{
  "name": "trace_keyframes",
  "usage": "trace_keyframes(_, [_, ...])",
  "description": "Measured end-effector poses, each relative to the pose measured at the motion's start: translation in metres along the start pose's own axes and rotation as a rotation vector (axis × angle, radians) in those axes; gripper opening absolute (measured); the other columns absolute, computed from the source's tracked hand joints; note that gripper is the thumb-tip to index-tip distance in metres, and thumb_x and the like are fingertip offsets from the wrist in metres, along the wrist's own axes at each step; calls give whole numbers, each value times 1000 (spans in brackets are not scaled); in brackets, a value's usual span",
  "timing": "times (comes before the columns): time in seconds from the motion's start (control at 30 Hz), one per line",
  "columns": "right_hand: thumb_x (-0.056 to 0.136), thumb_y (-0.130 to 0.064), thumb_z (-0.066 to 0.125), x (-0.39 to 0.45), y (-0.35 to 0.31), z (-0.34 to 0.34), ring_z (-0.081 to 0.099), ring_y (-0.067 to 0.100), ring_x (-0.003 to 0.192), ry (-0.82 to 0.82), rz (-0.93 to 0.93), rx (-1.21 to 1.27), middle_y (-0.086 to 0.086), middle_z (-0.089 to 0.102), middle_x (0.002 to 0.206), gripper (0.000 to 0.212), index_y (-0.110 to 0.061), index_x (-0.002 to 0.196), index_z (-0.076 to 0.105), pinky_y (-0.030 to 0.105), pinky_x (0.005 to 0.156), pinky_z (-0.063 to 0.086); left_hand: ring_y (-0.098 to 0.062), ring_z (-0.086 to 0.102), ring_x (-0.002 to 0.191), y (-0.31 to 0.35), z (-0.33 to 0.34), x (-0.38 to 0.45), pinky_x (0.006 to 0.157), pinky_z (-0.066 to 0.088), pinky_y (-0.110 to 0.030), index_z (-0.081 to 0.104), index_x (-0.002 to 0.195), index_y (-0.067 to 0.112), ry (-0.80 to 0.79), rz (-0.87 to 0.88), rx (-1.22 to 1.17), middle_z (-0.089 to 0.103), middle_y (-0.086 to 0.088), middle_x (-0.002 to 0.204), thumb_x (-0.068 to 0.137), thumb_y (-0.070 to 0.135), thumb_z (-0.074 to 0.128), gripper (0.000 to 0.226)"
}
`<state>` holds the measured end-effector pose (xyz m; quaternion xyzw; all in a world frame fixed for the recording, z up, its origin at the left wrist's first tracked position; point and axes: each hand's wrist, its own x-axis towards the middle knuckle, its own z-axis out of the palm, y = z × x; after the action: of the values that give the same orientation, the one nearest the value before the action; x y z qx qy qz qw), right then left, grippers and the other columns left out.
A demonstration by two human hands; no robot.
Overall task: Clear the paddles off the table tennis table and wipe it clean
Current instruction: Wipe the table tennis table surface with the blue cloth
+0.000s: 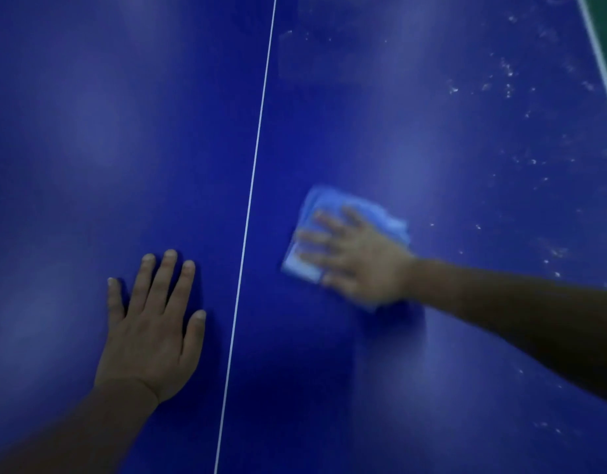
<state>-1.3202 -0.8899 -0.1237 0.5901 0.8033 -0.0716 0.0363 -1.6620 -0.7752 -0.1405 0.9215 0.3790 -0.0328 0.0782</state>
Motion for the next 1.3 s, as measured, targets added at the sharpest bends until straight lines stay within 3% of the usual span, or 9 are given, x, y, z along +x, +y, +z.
trace_keyframes(0.13, [93,-51,4,-40,151,-14,17,38,149,63,1110,80,4,19,164,70,-28,156,23,68,112,17,-27,6,154,0,0,-1,120,1,-59,24,157,11,11,1,-7,15,-8,166,100,45,21,66])
trace_keyframes(0.2, [100,-46,18,-48,148,-16,5,35,151,93,1340,160,-2,9,166,59,-32,157,15,68,115,7,-28,8,154,0,1,1,119,3,-60,24,156,10,15,4,-4,17,-9,165,100,45,22,66])
trace_keyframes(0.37, [100,-48,24,-26,-17,17,23,39,148,84,384,37,3,31,161,57,-27,153,34,67,114,16,-28,7,154,0,0,-2,120,2,-60,27,156,10,18,1,-16,16,-8,166,100,44,22,66])
trace_keyframes(0.43, [102,-47,29,-36,-5,17,27,36,147,50,230,-8,2,36,158,54,-29,152,33,65,114,18,-27,6,154,0,0,-1,120,2,-60,27,156,9,16,5,-12,16,-8,166,100,45,21,66])
trace_keyframes(0.63, [103,-47,21,-61,116,-3,3,31,152,129,1247,223,-5,10,166,56,-34,157,15,64,117,5,-26,5,154,1,1,-1,120,2,-60,25,157,11,18,2,-19,16,-7,166,100,46,20,67])
trace_keyframes(0.83, [99,-45,36,-115,-101,28,26,41,146,42,331,39,5,33,159,53,-29,149,41,70,111,21,-24,0,154,-1,1,-1,121,-1,-58,23,158,13,0,-9,-1,12,-6,167,100,49,17,68])
trace_keyframes(0.9, [100,-46,37,-133,-93,28,26,38,147,-27,177,32,2,35,159,51,-32,148,42,68,113,19,-23,-1,154,0,0,-1,121,-3,-57,22,158,13,0,-16,-5,11,-5,167,100,49,16,69])
trace_keyframes(1.13, [101,-49,20,-94,31,13,5,31,152,171,1349,243,-6,12,166,57,-35,156,17,68,115,7,-24,0,154,0,-1,-1,120,-3,-57,21,158,14,14,-17,-7,11,-6,167,98,52,12,71])
trace_keyframes(1.3, [98,-48,34,-108,-187,37,24,39,148,135,646,75,1,34,159,56,-31,151,37,71,111,18,-29,8,153,4,-3,-1,117,3,-62,24,157,13,29,-30,26,17,-9,165,96,54,10,74])
